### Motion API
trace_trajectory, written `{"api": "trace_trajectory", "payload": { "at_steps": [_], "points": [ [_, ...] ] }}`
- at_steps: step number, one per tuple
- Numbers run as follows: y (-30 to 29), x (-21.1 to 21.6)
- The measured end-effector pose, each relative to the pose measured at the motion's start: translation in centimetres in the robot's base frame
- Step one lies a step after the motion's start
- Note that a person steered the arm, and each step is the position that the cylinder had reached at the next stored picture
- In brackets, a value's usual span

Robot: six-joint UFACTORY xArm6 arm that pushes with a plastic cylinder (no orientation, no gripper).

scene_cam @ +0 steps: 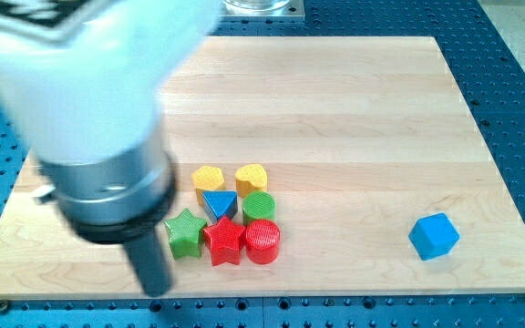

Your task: Push the red and green stars into the cube

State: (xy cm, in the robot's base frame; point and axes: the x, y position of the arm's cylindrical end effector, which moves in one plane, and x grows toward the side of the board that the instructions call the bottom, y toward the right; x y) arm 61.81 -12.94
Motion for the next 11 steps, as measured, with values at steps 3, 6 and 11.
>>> {"api": "trace_trajectory", "payload": {
  "at_steps": [3, 6, 11],
  "points": [
    [1.1, -3.5],
    [10.2, -2.6],
    [17.7, -7.4]
  ]
}}
